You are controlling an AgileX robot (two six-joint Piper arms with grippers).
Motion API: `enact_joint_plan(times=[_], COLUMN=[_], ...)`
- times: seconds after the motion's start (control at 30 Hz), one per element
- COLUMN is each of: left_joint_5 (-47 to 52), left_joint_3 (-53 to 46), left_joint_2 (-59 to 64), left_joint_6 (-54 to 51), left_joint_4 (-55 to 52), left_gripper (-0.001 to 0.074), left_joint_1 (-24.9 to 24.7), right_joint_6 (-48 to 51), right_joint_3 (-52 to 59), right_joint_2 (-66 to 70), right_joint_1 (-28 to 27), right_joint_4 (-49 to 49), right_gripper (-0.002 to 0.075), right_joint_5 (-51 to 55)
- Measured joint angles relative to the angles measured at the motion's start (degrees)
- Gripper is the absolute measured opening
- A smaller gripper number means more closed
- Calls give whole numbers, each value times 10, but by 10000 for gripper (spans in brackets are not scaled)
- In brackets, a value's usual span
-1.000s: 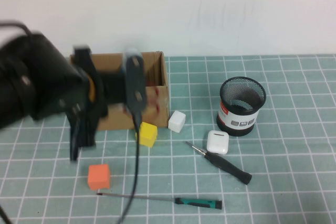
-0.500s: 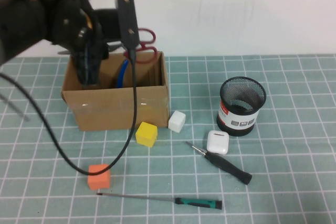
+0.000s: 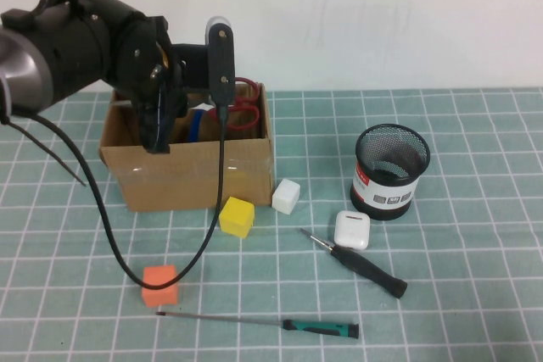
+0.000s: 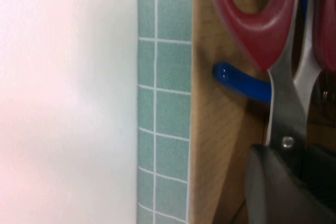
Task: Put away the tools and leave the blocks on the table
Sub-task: Place the Scissors into the box
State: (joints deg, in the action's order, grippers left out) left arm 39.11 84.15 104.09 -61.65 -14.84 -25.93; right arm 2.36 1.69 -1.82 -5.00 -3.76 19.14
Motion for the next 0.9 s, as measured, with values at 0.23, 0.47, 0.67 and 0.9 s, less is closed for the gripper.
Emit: enact_joint_plan(times=[0.23, 0.47, 0.67, 0.9], left_joint_5=[-1, 4, 7, 7], left_joint_3=[0, 1, 1, 1], left_joint_2=[1, 1, 2, 2], left_joint_6=[-8, -35, -37, -37], left_joint_4=[38, 49, 50, 50], left_gripper=[80, 80, 81, 219], left_joint_1=[0, 0, 0, 0], right_joint_6=[0, 0, 0, 0], right_joint_3=[0, 0, 0, 0], right_joint_2=[0, 0, 0, 0], right_joint_1=[0, 0, 0, 0], right_joint_4=[0, 0, 0, 0], right_gripper=[-9, -9, -9, -9], right_joint_5=[0, 0, 0, 0])
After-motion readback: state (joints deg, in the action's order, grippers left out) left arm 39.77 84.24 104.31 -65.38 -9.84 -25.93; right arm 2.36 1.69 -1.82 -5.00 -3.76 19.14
